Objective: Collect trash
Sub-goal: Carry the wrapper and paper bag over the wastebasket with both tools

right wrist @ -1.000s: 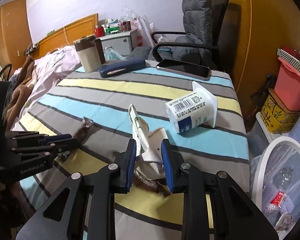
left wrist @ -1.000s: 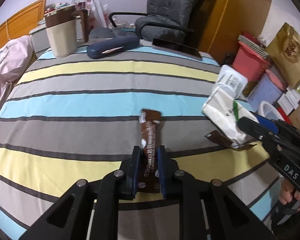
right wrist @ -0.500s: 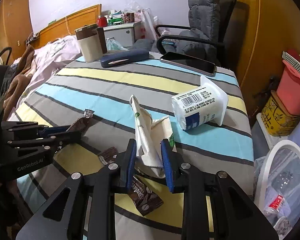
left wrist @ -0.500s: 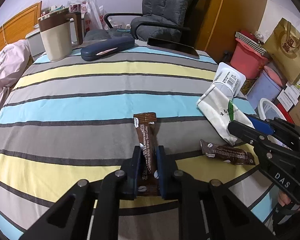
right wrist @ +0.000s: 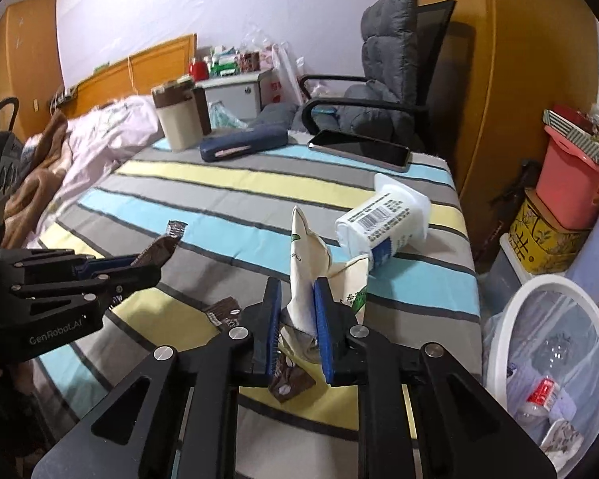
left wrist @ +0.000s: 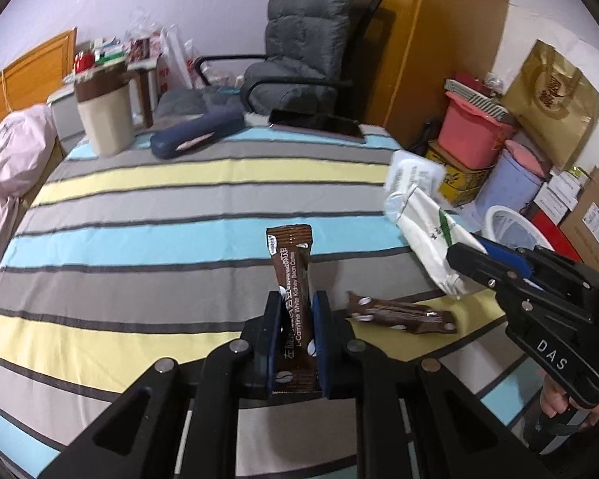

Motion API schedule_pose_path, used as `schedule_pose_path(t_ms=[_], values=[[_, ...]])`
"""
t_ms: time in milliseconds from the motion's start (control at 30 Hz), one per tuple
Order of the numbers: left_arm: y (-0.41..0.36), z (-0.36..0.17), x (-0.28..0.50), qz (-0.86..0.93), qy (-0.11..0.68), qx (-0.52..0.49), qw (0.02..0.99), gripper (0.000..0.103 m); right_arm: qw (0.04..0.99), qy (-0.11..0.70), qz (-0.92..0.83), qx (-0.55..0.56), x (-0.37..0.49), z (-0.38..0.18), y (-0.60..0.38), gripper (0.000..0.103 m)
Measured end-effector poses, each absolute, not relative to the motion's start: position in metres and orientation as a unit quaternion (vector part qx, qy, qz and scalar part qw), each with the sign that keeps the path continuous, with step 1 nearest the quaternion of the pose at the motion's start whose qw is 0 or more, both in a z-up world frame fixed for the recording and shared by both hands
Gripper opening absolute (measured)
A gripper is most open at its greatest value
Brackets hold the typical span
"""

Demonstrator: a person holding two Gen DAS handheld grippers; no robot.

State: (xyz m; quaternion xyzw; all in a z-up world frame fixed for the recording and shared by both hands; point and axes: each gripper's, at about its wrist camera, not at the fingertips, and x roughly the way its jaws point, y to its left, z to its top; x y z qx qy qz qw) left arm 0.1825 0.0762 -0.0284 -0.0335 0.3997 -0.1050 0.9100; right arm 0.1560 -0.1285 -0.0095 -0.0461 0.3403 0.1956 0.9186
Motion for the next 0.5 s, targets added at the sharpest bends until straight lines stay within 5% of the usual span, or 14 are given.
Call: schedule_pose_path(t_ms=[500], values=[[0.007,0.005,0.162,-0.159,0.360,0.002,0.919,0.016,0.942,0.296,0.157,-0.001,0.129,0.013,-0.180,0.019]])
